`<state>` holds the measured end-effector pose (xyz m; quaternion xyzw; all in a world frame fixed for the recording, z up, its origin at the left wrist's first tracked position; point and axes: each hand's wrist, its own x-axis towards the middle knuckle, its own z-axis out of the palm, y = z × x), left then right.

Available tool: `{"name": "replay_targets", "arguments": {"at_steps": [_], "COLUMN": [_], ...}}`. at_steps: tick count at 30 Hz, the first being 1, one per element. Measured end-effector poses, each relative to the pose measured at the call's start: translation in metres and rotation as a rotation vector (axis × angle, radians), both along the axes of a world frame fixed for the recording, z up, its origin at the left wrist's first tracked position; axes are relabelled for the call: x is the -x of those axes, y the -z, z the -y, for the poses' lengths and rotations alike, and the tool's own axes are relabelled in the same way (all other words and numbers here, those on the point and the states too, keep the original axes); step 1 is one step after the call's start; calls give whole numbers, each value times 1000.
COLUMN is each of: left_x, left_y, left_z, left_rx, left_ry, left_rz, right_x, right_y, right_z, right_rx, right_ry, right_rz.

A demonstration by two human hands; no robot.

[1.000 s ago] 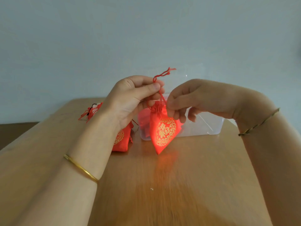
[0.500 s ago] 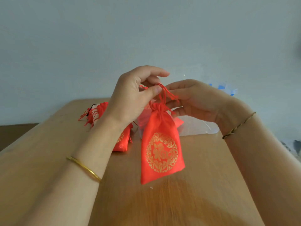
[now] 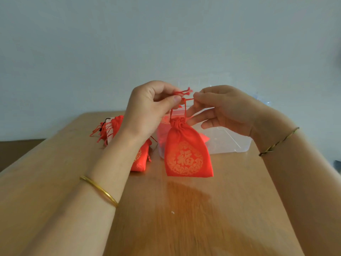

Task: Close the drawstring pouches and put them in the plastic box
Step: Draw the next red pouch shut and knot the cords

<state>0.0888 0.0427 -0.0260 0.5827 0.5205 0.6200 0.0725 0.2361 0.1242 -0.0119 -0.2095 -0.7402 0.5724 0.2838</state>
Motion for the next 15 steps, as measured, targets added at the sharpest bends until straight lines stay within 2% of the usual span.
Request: {"name": "replay_targets", "arguments": {"at_steps": [4, 7, 10, 13, 15], "left_x": [9, 15, 17, 21, 16], "left_y": [2, 3, 3, -4, -7], "left_z": [-1, -1, -1, 2, 3], "left_rx": [104, 155, 196, 219, 206], "left_ry": [-108, -217, -360, -464, -376], "left_rz": [-30, -181, -326, -309, -155], "right_x": [-7, -11, -15, -18, -16], "right_y": [-3, -5, -5, -6, -6], "right_z": [-3, -5, -6, -6, -5], "right_rx": [-71, -109, -249, -436, -533], "right_ry": [101, 127, 213, 330, 375], "right_rz": [18, 56, 200, 383, 474]}}
